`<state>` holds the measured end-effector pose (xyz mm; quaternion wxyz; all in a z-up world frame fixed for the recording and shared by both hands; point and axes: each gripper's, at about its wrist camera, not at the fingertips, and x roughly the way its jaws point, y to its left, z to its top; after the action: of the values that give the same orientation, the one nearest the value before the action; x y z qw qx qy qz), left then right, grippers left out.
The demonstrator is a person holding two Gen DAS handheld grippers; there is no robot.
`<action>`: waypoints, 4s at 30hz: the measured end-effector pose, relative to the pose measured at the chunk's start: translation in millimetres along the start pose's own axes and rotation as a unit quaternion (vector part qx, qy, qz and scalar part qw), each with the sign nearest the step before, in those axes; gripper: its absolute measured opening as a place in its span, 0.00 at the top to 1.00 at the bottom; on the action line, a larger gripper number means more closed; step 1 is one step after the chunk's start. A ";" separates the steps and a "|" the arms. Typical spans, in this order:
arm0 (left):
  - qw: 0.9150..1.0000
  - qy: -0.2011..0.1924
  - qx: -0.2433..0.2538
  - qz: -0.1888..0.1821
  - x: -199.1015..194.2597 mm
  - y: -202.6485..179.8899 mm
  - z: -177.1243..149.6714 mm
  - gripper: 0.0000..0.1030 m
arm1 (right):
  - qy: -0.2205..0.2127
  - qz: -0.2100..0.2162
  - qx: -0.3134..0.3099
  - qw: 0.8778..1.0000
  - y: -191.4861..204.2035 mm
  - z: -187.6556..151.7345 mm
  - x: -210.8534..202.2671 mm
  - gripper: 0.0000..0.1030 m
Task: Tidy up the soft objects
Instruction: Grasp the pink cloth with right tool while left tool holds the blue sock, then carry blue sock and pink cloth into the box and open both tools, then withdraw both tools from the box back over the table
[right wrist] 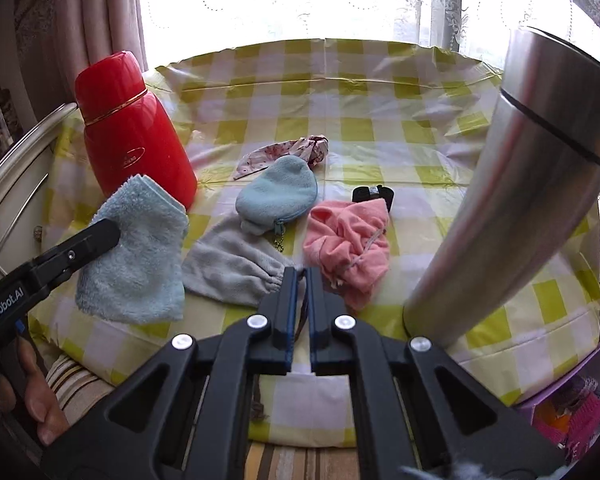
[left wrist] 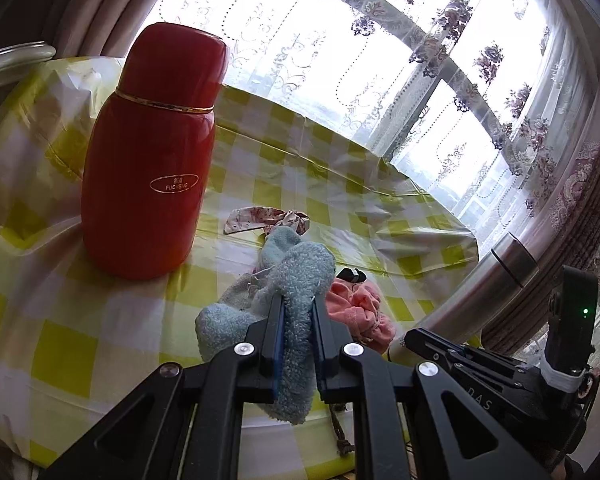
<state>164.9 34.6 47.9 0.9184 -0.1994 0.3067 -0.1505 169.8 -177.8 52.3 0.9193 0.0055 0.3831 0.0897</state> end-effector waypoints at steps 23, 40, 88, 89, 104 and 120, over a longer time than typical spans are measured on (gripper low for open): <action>1.000 0.008 -0.013 -0.004 5.2 8.1 -3.6 0.87 | 0.104 -0.117 0.001 0.988 -10.8 35.6 132.4 0.70; 1.000 0.006 0.009 -0.023 -11.8 -22.3 -15.1 0.87 | 0.026 0.002 -0.016 1.000 -16.4 -16.5 -15.5 0.76; 0.937 0.134 0.185 -0.265 -1.7 -306.2 -118.1 0.87 | -0.011 -0.219 0.214 0.952 -308.9 -124.0 -213.7 0.75; 0.934 0.138 0.188 -0.270 -1.3 -311.6 -121.0 0.87 | -0.012 -0.224 0.218 0.950 -315.6 -126.7 -219.0 0.75; 0.923 0.183 0.183 -0.286 6.6 -328.2 -141.7 0.41 | -0.005 -0.221 0.266 0.938 -348.5 -146.0 -231.9 0.41; 0.980 0.143 0.131 -0.046 19.8 -201.4 -94.1 0.41 | 0.025 -0.163 0.200 0.966 -293.1 -126.3 -193.9 0.36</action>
<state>90.4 -175.3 61.3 0.8752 -0.0681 0.4030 -0.2587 -6.1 -506.3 76.4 0.8919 0.1246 0.4114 -0.1402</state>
